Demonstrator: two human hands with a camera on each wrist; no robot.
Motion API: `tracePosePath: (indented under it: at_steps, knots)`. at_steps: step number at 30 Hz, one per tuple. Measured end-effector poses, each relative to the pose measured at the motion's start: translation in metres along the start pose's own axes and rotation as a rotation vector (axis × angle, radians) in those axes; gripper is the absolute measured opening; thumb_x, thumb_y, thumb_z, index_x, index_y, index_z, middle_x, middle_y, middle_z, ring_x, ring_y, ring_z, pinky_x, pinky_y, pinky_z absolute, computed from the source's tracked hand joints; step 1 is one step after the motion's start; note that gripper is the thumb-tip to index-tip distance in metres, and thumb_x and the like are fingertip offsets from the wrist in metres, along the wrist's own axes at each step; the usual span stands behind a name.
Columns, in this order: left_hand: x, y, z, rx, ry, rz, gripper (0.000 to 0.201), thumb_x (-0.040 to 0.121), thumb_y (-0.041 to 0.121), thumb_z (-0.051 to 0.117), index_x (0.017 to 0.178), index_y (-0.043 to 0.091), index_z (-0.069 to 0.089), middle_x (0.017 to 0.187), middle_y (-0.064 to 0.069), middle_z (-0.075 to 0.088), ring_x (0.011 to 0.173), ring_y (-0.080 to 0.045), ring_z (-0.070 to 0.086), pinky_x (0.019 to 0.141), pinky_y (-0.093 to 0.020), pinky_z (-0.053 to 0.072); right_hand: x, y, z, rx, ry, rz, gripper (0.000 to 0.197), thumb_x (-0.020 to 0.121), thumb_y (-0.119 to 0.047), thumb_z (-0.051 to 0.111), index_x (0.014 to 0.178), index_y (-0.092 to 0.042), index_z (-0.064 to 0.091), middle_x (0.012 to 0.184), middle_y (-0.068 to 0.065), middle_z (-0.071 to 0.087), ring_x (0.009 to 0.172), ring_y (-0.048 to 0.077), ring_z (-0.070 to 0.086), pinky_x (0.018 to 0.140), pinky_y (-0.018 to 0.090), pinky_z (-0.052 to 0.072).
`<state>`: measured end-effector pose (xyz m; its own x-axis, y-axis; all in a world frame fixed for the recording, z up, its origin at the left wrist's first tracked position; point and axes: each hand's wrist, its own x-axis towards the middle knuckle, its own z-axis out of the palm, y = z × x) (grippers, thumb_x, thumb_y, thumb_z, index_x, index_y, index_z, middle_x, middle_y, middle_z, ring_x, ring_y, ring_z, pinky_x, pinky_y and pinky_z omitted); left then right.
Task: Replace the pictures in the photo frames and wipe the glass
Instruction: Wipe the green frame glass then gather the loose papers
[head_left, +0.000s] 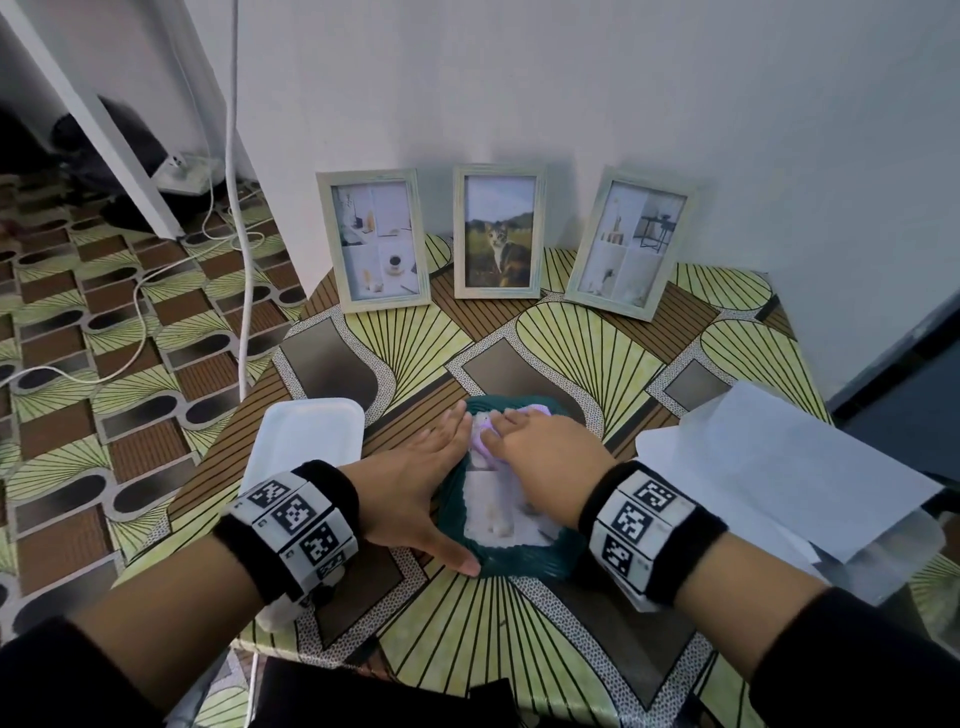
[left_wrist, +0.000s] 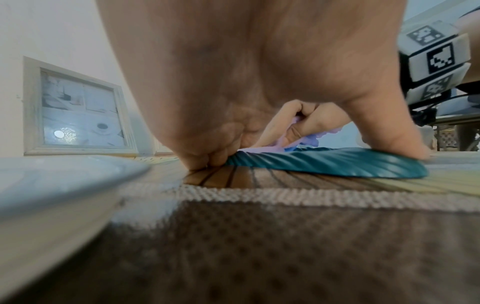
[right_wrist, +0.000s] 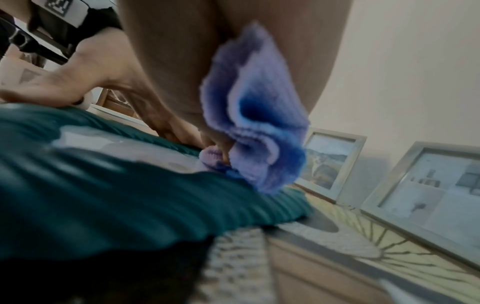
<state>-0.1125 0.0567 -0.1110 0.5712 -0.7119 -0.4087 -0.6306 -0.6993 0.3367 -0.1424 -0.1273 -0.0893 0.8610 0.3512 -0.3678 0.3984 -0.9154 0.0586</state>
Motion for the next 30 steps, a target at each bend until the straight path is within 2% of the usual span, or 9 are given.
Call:
tracePosePath:
  at_steps: [3, 5, 9, 12, 15, 17, 21, 26, 30]
  knots:
    - [-0.002, 0.001, 0.001, -0.004, 0.008, -0.001, 0.146, 0.058, 0.082, 0.067, 0.144, 0.021, -0.034, 0.152, 0.006, -0.041, 0.142, -0.003, -0.029, 0.111, -0.015, -0.013, 0.001, -0.014, 0.001, 0.070, -0.056, -0.057, 0.089, 0.093, -0.027, 0.062, 0.156, -0.006, 0.003, 0.165, 0.012, 0.000, 0.152, 0.024, 0.006, 0.120, 0.037, 0.008]
    - [-0.002, 0.002, 0.001, -0.011, 0.014, -0.009, 0.147, 0.058, 0.082, 0.068, 0.144, 0.020, -0.034, 0.152, 0.006, -0.041, 0.143, -0.003, -0.028, 0.112, -0.015, -0.012, -0.005, -0.018, 0.002, 0.076, -0.067, -0.094, 0.092, 0.093, -0.027, 0.062, 0.157, -0.009, -0.001, 0.165, 0.012, -0.006, 0.152, 0.023, 0.001, 0.121, 0.036, 0.006]
    - [-0.002, 0.002, 0.001, -0.013, -0.001, -0.021, 0.148, 0.058, 0.081, 0.069, 0.144, 0.018, -0.034, 0.152, 0.005, -0.042, 0.143, -0.005, -0.028, 0.113, -0.016, -0.012, -0.021, -0.021, 0.011, 0.092, -0.056, -0.186, 0.069, 0.101, -0.016, 0.045, 0.157, -0.012, 0.006, 0.165, 0.010, -0.002, 0.152, 0.022, 0.001, 0.122, 0.040, 0.011]
    - [-0.003, 0.003, 0.000, -0.012, -0.015, -0.020, 0.148, 0.057, 0.082, 0.068, 0.142, 0.019, -0.036, 0.152, 0.005, -0.042, 0.142, -0.003, -0.029, 0.111, -0.015, -0.013, -0.037, -0.020, 0.018, 0.191, -0.061, -0.287, 0.065, 0.094, -0.003, 0.051, 0.154, -0.008, 0.025, 0.164, 0.011, 0.012, 0.151, 0.025, 0.009, 0.121, 0.041, 0.017]
    - [-0.003, 0.005, -0.001, 0.000, -0.016, -0.017, 0.148, 0.058, 0.083, 0.067, 0.141, 0.019, -0.037, 0.152, 0.004, -0.043, 0.142, -0.004, -0.029, 0.110, -0.015, -0.015, -0.058, -0.013, 0.023, 0.309, -0.036, -0.370, 0.066, 0.090, 0.005, 0.049, 0.151, -0.016, 0.036, 0.163, 0.003, 0.023, 0.150, 0.017, 0.016, 0.122, 0.031, 0.014]
    - [-0.004, 0.006, -0.002, 0.002, -0.021, -0.021, 0.148, 0.057, 0.083, 0.067, 0.141, 0.019, -0.037, 0.151, 0.005, -0.043, 0.142, -0.004, -0.029, 0.112, -0.017, -0.014, -0.071, -0.004, 0.030, 0.372, 0.023, -0.338, 0.070, 0.088, 0.006, 0.047, 0.150, -0.027, 0.040, 0.160, -0.009, 0.028, 0.149, 0.007, 0.020, 0.122, 0.025, 0.015]
    - [-0.004, 0.006, -0.004, -0.009, -0.034, -0.022, 0.147, 0.058, 0.082, 0.068, 0.141, 0.020, -0.036, 0.151, 0.006, -0.043, 0.141, -0.003, -0.031, 0.110, -0.016, -0.018, -0.083, 0.011, 0.035, 0.377, 0.080, -0.305, 0.062, 0.087, 0.004, 0.049, 0.138, -0.030, 0.056, 0.151, -0.015, 0.043, 0.142, 0.005, 0.035, 0.116, 0.030, 0.030]
    - [-0.004, 0.005, -0.004, -0.018, -0.033, -0.016, 0.146, 0.060, 0.080, 0.069, 0.144, 0.019, -0.035, 0.151, 0.006, -0.043, 0.140, -0.002, -0.032, 0.107, -0.016, -0.020, -0.075, 0.027, 0.028, 0.265, 0.047, -0.246, 0.070, 0.078, 0.007, 0.043, 0.138, -0.025, 0.056, 0.158, -0.009, 0.033, 0.148, 0.010, 0.025, 0.119, 0.025, 0.023]
    - [-0.004, 0.006, -0.004, -0.018, -0.027, -0.021, 0.146, 0.061, 0.079, 0.069, 0.144, 0.019, -0.034, 0.151, 0.006, -0.043, 0.141, -0.003, -0.030, 0.110, -0.017, -0.016, -0.055, 0.032, 0.018, 0.143, -0.007, -0.156, 0.070, 0.088, -0.001, 0.042, 0.152, -0.028, 0.035, 0.164, -0.006, 0.015, 0.150, 0.015, 0.018, 0.120, 0.029, 0.022]
